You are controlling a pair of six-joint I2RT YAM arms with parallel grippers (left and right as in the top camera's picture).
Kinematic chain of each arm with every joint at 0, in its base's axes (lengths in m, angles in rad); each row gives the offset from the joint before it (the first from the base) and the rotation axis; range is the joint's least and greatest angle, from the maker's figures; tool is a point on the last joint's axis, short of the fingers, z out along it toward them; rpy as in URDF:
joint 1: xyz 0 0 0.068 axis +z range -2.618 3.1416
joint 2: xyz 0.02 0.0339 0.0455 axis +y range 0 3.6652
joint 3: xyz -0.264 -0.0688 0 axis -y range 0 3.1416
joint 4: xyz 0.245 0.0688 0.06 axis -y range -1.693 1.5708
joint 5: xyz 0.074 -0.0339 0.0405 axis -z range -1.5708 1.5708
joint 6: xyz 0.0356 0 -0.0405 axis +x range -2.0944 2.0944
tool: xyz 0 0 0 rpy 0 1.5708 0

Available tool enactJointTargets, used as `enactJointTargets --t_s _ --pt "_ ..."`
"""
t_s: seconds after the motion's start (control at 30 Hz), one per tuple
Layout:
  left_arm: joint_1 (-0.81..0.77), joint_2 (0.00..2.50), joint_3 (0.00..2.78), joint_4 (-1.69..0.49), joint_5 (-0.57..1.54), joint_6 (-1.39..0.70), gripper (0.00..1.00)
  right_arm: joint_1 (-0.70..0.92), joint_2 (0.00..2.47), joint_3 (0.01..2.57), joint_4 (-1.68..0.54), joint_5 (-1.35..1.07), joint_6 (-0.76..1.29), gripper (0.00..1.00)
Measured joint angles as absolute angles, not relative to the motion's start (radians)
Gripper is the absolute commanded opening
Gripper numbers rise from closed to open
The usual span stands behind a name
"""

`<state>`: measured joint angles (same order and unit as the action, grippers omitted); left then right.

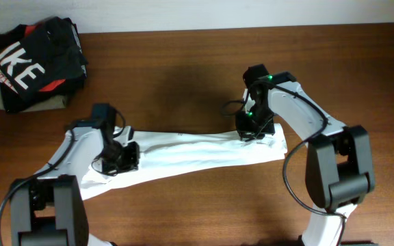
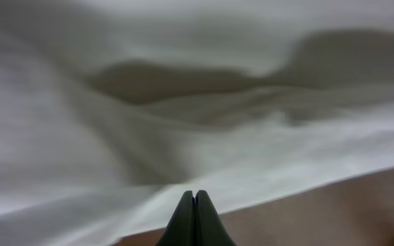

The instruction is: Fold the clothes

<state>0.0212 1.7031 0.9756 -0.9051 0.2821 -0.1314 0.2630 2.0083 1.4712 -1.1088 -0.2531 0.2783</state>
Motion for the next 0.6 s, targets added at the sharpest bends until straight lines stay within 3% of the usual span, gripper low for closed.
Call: enactJointTargets --t_s 0.4,0.53,0.6 --pt "0.211 1.703 0.936 -0.839 0.159 -0.221 0.0 0.196 2.084 1.45 -1.113 -0.049 0.338 0.17" --pt "0.213 1.702 0.905 -0.803 0.142 -0.253 0.0 0.144 2.065 1.396 -1.07 -0.068 0.338 0.12" --pt "0.213 1.701 0.904 -0.802 0.134 -0.282 0.0 0.114 2.039 1.356 -1.032 -0.099 0.338 0.04"
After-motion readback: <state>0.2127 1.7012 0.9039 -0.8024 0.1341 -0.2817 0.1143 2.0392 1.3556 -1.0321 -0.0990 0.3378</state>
